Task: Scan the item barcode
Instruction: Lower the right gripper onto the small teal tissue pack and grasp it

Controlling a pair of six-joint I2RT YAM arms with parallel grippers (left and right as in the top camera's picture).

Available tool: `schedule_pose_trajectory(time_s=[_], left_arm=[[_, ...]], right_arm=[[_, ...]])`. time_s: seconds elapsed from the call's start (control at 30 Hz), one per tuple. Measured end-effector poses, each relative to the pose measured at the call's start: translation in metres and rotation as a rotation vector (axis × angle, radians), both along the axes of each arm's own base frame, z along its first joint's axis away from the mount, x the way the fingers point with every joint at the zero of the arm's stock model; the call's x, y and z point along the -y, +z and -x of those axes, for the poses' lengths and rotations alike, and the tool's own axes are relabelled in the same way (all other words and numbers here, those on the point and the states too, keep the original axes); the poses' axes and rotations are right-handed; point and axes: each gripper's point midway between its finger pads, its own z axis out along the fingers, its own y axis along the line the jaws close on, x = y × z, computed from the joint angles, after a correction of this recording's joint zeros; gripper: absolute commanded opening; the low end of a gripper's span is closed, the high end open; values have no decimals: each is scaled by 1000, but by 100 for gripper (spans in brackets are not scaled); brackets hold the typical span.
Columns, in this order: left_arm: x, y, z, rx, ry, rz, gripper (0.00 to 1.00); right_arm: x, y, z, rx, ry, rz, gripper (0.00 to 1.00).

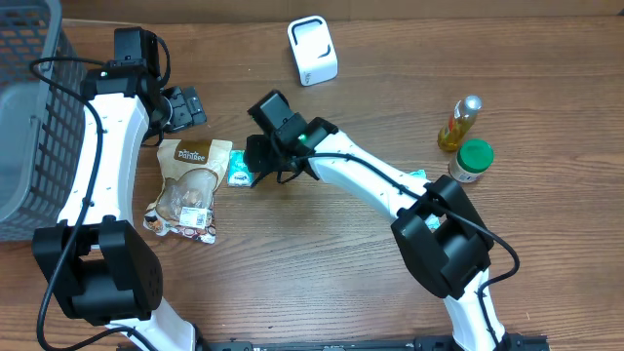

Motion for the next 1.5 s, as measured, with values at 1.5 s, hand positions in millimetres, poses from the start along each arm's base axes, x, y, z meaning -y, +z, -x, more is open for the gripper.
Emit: schedule_pose_trajectory(time_s=[1.5], left_arm=[[0,0,0,0,0,0,99]], right_arm=[[-22,-45,1,37,-54,-2,40]])
